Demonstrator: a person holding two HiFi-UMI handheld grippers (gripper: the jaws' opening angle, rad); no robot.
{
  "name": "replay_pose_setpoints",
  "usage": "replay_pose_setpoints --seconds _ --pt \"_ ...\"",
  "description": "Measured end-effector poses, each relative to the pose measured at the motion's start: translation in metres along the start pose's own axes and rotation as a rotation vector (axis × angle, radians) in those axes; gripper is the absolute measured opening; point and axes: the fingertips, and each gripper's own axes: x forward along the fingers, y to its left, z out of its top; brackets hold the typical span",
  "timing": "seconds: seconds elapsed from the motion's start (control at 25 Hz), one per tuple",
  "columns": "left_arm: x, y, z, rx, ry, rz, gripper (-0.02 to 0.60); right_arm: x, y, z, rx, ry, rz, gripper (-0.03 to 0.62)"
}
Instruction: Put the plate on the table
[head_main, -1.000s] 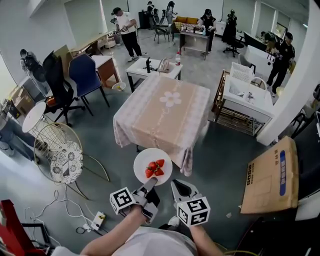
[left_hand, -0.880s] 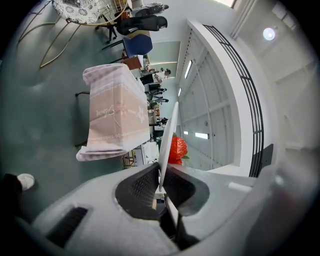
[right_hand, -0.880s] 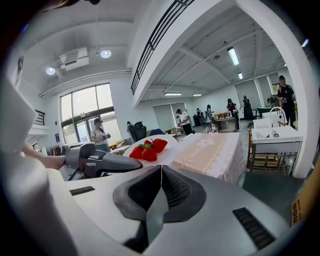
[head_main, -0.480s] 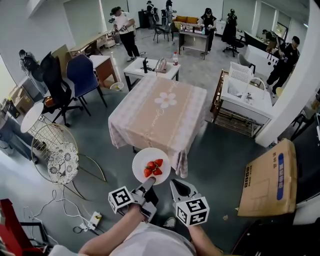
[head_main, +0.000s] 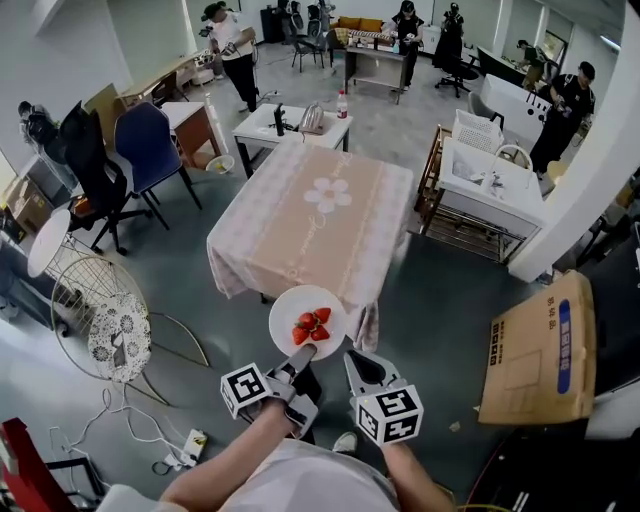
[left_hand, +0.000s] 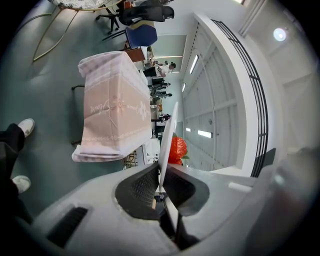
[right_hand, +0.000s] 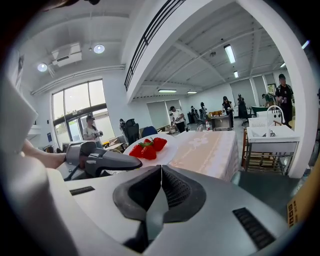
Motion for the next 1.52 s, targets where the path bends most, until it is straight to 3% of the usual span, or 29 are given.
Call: replay_pose_setpoints --seconds 0.4,0.84,1.52 --pt "0.045 0.01 0.091 -0.041 0.039 0.005 0.021 0.09 -0.004 0.032 -0.006 0.038 -0.049 0.005" --pt "0.073 0.006 0.157 -0.064 0.102 -0.025 0.021 0.149 -0.001 0.062 -0.015 0.052 -0.122 0.005" --pt "0.093 0.023 0.191 -0.069 0.093 0.021 0.021 0.196 -0.017 0.067 -0.012 0.077 -0.101 0.005"
